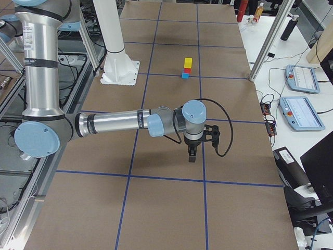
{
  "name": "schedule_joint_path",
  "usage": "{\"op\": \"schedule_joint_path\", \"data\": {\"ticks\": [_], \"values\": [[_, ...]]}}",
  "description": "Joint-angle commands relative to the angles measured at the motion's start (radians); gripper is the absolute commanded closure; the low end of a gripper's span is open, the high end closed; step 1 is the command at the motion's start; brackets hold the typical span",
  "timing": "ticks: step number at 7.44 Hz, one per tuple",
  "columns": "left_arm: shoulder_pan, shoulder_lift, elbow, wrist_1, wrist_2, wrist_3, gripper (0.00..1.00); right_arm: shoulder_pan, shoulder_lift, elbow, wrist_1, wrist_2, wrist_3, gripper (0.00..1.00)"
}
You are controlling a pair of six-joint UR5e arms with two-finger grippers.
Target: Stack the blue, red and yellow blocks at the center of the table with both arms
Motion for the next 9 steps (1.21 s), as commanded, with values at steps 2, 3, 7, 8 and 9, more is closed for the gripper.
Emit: {"op": "schedule_joint_path", "data": {"ticks": [2,3,7,8,9], "values": [[-0.003,0.013,-0.068,0.01,0.001,-0.113,0.0,0.004,-0.007,-0.056,-0.001,-0.016,-0.001,0.01],[-0.003,0.025,-0.082,0.022,-0.001,-0.115,0.0,0.004,-0.007,-0.058,-0.002,-0.014,0.002,0.01],[-0.003,0.039,-0.143,0.18,-0.037,-0.113,0.0,0.019,0.001,-0.055,-0.005,-0.011,-0.001,0.01],[-0.001,0.039,-0.137,0.179,-0.038,-0.113,0.0,0.021,-0.001,-0.055,-0.005,-0.008,-0.001,0.01],[-0.001,0.037,-0.137,0.177,-0.038,-0.113,0.0,0.025,-0.004,-0.05,-0.005,-0.003,-0.001,0.01]]}}
